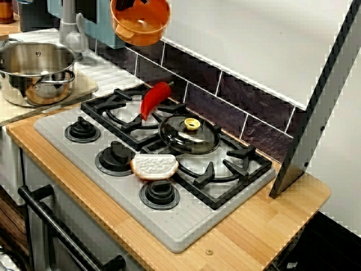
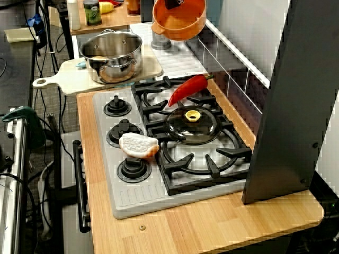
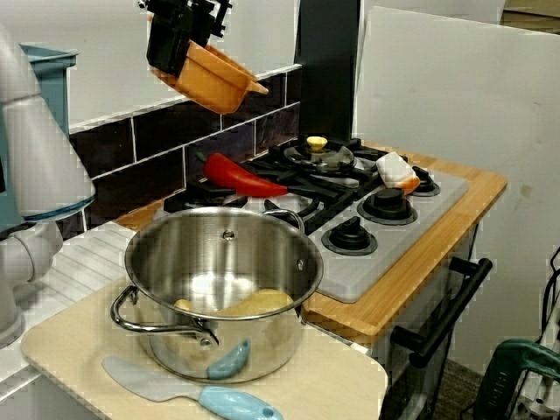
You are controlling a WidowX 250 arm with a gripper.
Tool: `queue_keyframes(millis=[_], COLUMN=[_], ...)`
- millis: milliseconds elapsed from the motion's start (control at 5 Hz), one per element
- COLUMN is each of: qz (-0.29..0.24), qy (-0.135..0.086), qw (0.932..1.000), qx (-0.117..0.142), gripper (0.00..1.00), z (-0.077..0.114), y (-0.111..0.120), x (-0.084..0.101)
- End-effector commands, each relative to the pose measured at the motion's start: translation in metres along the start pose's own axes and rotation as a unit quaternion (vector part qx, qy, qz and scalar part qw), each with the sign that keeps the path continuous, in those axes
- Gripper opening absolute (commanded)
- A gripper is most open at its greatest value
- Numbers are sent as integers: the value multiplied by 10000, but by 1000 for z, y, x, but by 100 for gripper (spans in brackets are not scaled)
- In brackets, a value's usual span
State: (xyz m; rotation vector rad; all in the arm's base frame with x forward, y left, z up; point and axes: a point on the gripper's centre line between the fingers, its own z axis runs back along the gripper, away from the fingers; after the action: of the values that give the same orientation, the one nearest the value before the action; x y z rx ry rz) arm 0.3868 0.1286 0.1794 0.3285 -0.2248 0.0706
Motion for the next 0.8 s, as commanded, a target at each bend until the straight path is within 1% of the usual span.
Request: queue_keyframes(millis=[0, 200, 400, 600], qz=[-121, -196, -280, -355], qy=[-35, 33, 126, 184], qw=[9999, 9997, 9994, 9990], qx=[-25, -117, -173, -195], gripper=[0, 0, 0, 0], z=[8, 8, 3, 1], y=[9, 11, 10, 10], x=[-3, -5, -7, -9])
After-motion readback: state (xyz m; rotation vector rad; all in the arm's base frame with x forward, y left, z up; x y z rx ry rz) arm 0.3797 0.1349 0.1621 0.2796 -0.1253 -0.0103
